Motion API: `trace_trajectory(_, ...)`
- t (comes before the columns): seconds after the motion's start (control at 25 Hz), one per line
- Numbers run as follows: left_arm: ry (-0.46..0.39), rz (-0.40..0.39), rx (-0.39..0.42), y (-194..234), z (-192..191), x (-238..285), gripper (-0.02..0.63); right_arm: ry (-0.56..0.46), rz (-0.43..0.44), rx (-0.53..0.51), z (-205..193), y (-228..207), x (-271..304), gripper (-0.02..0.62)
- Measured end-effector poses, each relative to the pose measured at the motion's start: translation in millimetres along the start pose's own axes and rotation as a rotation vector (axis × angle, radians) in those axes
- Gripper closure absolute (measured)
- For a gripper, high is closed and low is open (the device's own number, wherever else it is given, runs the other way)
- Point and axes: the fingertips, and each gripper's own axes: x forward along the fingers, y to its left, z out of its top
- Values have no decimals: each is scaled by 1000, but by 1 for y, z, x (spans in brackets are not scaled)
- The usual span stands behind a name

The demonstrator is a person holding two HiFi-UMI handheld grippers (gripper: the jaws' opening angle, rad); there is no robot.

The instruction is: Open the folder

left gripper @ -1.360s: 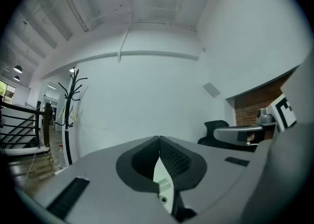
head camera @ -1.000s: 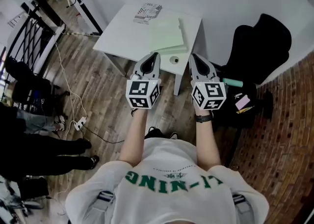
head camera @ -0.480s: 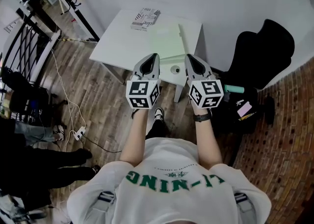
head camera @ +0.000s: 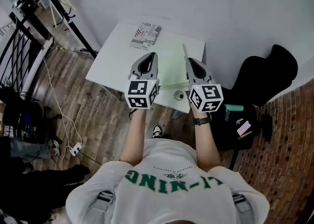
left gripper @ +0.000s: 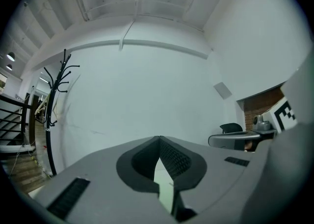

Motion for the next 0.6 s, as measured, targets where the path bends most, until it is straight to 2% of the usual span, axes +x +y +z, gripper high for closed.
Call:
trace_trajectory(0.28, 39, -71, -22, 30, -24, 51, 592, 58, -37, 12, -23, -12, 58, 561)
trace_trajectory(0.6, 87, -138, -53, 37, -53, 99, 592, 145, -58, 19, -54, -38, 96, 548)
